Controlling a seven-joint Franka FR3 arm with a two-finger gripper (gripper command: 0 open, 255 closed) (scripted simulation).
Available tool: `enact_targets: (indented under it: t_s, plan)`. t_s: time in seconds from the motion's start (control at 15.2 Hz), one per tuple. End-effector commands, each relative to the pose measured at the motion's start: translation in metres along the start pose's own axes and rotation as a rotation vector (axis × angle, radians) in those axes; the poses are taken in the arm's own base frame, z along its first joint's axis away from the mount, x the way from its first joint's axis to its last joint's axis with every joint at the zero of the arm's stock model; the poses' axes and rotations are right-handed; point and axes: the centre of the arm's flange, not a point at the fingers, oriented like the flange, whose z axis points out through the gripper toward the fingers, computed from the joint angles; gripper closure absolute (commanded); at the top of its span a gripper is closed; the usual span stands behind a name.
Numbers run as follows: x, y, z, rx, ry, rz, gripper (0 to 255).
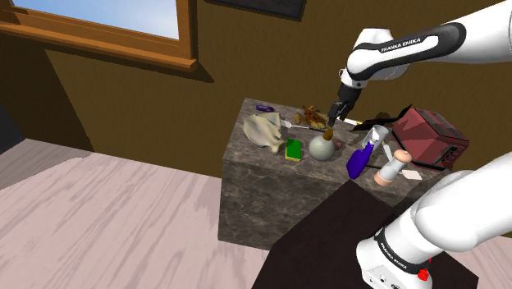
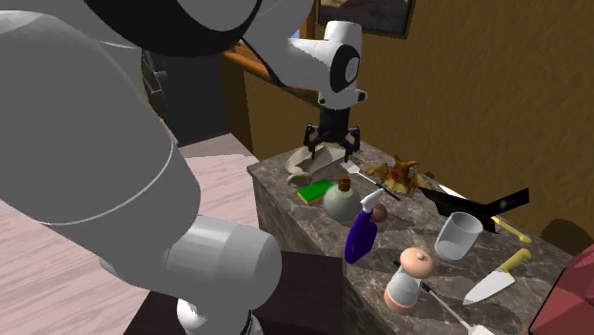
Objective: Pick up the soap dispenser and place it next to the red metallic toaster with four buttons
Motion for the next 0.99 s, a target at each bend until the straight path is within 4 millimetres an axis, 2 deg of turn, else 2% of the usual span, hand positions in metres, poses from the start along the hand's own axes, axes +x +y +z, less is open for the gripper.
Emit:
enact_targets:
  t_s: [0.0, 0.33, 0.79, 0.92]
  plan:
    - [0.01, 0.021, 0.02, 0.004, -0.002, -0.008, 0]
    - [0.036, 0.061, 0.066, 0.018, -0.007, -0.025, 0]
    - [0.036, 0.061, 0.103, 0.018, -0.007, -0.025, 0]
    - [0.036, 0.061, 0.106, 0.018, -0.007, -0.025, 0]
